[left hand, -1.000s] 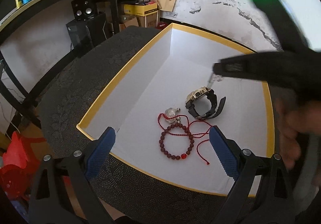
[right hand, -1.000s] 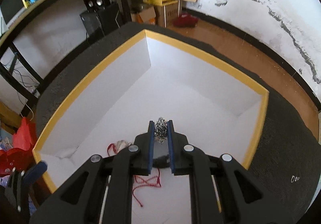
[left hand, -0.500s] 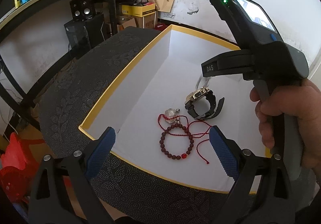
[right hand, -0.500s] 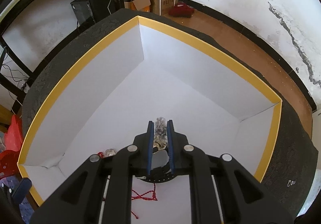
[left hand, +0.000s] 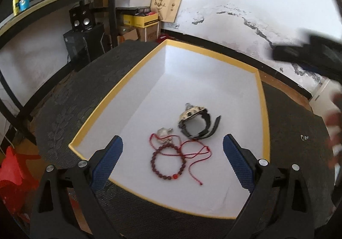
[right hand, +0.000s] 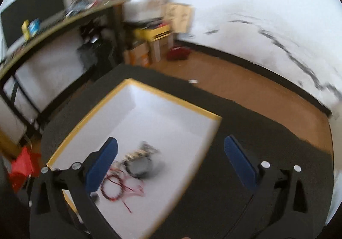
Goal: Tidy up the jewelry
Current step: 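Open the right tool to drop the chain and move both tools back over the rug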
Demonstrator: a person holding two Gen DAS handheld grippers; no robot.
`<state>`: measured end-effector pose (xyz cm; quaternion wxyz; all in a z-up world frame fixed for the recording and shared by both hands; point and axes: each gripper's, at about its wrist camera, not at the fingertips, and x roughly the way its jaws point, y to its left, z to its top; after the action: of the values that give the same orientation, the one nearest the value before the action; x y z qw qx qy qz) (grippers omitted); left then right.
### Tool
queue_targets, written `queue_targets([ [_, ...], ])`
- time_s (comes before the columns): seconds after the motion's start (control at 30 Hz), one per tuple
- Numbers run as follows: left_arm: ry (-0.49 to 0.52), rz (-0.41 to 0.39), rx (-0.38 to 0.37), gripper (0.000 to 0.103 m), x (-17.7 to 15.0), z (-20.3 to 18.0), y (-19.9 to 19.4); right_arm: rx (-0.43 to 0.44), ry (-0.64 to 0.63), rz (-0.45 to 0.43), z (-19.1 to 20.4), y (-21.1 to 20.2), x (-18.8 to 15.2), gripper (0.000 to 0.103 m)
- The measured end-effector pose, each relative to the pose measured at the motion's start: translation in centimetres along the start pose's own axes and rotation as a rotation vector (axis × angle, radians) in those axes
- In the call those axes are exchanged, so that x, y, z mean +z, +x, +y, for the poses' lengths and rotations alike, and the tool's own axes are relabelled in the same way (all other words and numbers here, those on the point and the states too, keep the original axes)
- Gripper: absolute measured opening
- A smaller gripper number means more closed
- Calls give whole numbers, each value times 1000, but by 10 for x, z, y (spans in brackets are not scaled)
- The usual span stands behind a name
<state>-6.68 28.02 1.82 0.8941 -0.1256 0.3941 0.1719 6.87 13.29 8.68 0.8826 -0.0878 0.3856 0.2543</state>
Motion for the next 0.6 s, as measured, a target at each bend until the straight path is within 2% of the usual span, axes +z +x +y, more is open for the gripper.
queue_targets([
  [0.17, 76, -32, -18, 92, 2, -33, -5, -128, 159, -40, -95, -38, -60, 96],
  [0.27, 163, -39, -40, 92, -3, -72, -7, -218, 219, -11, -144, -49, -100, 96],
  [0.33, 209, -50, -60, 92, -5, -94, -9, -247, 255, 12, -172, -54, -119, 96],
  [0.43, 272, -54, -100, 92, -9, -133, -9, -264, 302, 23, -204, -64, -141, 96],
  [0.6, 400, -59, -164, 92, -20, -202, 2, -317, 308, 21, -242, -84, -177, 96],
])
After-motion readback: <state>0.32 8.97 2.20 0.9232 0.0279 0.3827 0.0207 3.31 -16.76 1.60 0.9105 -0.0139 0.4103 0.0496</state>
